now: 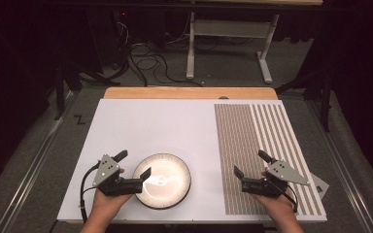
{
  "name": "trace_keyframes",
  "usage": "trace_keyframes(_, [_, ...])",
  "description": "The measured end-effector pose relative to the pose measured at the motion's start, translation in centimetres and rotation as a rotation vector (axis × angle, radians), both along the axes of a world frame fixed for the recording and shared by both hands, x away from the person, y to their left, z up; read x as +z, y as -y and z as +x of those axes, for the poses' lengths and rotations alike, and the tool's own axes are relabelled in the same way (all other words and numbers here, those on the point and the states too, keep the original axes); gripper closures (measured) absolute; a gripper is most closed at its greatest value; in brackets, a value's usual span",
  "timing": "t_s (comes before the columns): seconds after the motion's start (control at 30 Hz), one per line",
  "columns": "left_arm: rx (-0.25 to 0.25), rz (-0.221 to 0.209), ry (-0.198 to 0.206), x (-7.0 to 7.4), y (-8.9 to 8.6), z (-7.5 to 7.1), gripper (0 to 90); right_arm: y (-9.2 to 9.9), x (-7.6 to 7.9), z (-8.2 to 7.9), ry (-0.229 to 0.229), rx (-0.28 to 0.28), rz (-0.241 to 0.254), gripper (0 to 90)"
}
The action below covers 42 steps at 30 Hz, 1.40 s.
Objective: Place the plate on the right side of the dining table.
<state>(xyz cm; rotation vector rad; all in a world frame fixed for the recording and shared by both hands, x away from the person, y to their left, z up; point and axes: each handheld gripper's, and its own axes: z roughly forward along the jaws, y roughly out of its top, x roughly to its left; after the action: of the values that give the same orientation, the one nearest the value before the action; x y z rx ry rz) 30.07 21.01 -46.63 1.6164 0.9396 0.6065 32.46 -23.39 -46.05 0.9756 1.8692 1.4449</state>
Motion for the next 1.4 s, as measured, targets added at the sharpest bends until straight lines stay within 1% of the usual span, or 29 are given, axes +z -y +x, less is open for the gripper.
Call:
trace_keyframes(0.27, [0.006, 0.000, 0.000, 0.0, -0.2, 0.1, 0.4, 0.0, 0.1, 0.0, -0.010, -0.005, -0.011, 0.2])
trace_keyframes(0.37, [0.010, 0.003, -0.002, -0.1, -0.3, 0.2, 0.3, -0.1, 0.1, -0.1, -0.003, 0.004, -0.014, 1.7])
trace_keyframes(0.4, [0.010, 0.006, -0.004, -0.2, -0.4, 0.2, 0.4, -0.3, 0.3, -0.1, -0.005, 0.019, -0.017, 6.5])
trace_keyframes(0.43, [0.010, 0.007, -0.006, -0.2, -0.4, 0.2, 0.4, -0.3, 0.3, -0.1, -0.005, 0.019, -0.017, 6.5])
trace_keyframes(0.5, [0.007, 0.010, -0.011, -0.3, -0.5, 0.3, 1.1, -0.4, 0.4, -0.3, 0.002, 0.030, -0.021, 11.0])
trace_keyframes(0.53, [0.005, 0.015, -0.010, -0.4, -0.6, 0.4, 4.0, -0.7, 0.5, -0.3, -0.003, 0.037, -0.024, 15.1])
trace_keyframes(0.57, [0.005, 0.015, -0.010, -0.4, -0.6, 0.4, 6.0, -0.7, 0.5, -0.3, -0.003, 0.037, -0.024, 15.1])
trace_keyframes(0.6, [0.002, 0.015, -0.008, -0.4, -0.7, 0.4, 6.0, -0.7, 0.5, -0.4, -0.006, 0.041, -0.024, 16.4])
trace_keyframes(0.7, [0.004, 0.016, -0.019, -0.4, -0.9, 0.4, 6.9, -1.1, 0.6, -0.3, -0.020, 0.055, -0.016, 18.4])
trace_keyframes(0.73, [0.003, 0.017, -0.024, -0.5, -0.9, 0.4, 7.0, -1.3, 0.6, -0.3, -0.020, 0.056, -0.016, 20.0])
trace_keyframes(0.8, [0.010, 0.034, -0.031, -0.4, -1.1, 0.4, 8.6, -1.6, 0.6, -0.3, -0.026, 0.065, -0.008, 24.5])
trace_keyframes(0.83, [0.011, 0.039, -0.031, -0.3, -1.2, 0.4, 8.8, -1.8, 0.6, -0.2, -0.033, 0.077, -0.007, 26.8])
trace_keyframes(0.9, [0.011, 0.029, -0.026, -0.3, -1.4, 0.3, 8.9, -2.4, 0.6, -0.1, -0.043, 0.097, -0.012, 29.3])
trace_keyframes(0.93, [0.013, 0.033, -0.023, -0.3, -1.6, 0.3, 8.9, -2.6, 0.6, -0.1, -0.047, 0.106, -0.017, 31.1])
trace_keyframes(0.97, [0.015, 0.025, -0.020, -0.3, -1.6, 0.3, 8.9, -2.9, 0.7, 0.0, -0.051, 0.123, -0.027, 34.6])
trace_keyframes(1.0, [0.014, 0.025, -0.017, -0.2, -1.8, 0.2, 8.9, -3.1, 0.7, 0.0, -0.054, 0.134, -0.027, 34.9])
trace_keyframes(1.1, [0.020, 0.014, -0.010, -0.2, -2.1, 0.2, 8.5, -4.0, 0.9, 0.3, -0.088, 0.151, -0.032, 41.3])
trace_keyframes(1.13, [0.019, 0.011, -0.013, -0.2, -2.2, 0.2, 6.6, -4.6, 1.1, 0.4, -0.088, 0.162, -0.047, 44.5])
trace_keyframes(1.2, [0.020, 0.011, -0.013, -0.2, -2.3, 0.2, 4.2, -5.1, 1.3, 0.6, -0.085, 0.166, -0.063, 47.4])
trace_keyframes(1.27, [0.019, 0.011, -0.015, -0.2, -2.3, 0.2, 3.5, -5.3, 1.5, 0.7, -0.087, 0.172, -0.066, 48.7])
trace_keyframes(1.3, [0.019, 0.012, -0.017, -0.2, -2.3, 0.2, 1.6, -5.9, 1.7, 1.0, -0.101, 0.183, -0.063, 49.6])
trace_keyframes(1.4, [0.017, 0.016, -0.016, -0.1, -2.4, 0.2, 0.5, -6.7, 1.7, 1.5, -0.106, 0.189, -0.072, 49.6])
